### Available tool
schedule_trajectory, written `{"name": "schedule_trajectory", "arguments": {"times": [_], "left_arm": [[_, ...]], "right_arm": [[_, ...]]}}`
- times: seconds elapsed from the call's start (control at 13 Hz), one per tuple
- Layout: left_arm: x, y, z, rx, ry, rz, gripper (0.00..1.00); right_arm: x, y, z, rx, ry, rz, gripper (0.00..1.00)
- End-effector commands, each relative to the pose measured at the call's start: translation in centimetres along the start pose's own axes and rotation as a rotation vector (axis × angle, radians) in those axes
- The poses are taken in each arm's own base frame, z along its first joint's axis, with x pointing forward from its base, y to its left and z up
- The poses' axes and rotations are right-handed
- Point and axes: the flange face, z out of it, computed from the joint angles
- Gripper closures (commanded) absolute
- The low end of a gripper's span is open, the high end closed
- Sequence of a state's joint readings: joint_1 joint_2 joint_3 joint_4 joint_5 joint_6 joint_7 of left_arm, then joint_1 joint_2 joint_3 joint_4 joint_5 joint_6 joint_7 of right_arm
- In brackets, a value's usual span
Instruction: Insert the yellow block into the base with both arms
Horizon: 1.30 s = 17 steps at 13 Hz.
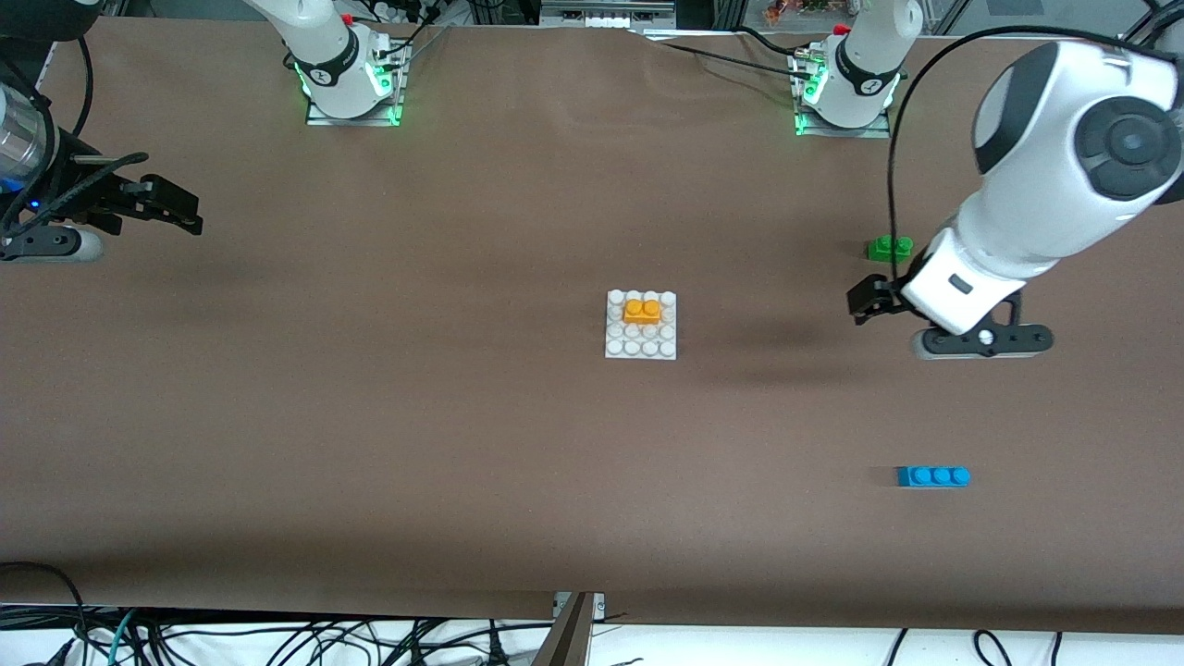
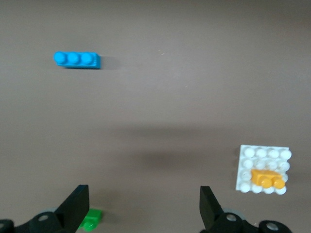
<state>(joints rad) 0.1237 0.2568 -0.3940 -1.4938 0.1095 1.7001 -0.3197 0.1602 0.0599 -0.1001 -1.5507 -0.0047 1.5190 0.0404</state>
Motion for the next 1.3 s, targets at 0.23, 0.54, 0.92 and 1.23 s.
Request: {"name": "schedule_trajectory", "arguments": {"times": [0.23, 0.54, 0.92, 1.23], "left_arm": [[-3.3, -3.3, -5.5, -0.047, 0.003, 0.009, 0.00], [-8.2, -7.1, -3.0, -0.059, 0.016, 0.020, 0.00], [-8.6, -6.3, -3.1, -0.016, 0.027, -0.016, 0.00], [-7.7, -6.7, -3.2, -0.030, 0.025, -0.028, 0.00]], "right_arm": [[0.0, 0.0, -0.4, -0.003, -0.002, -0.008, 0.00], [0.0, 0.0, -0.4, -0.003, -0.002, -0.008, 0.00], [0.0, 0.0, -0.4, -0.003, -0.002, -0.008, 0.00], [0.0, 0.0, -0.4, -0.003, -0.002, -0.008, 0.00]]}}
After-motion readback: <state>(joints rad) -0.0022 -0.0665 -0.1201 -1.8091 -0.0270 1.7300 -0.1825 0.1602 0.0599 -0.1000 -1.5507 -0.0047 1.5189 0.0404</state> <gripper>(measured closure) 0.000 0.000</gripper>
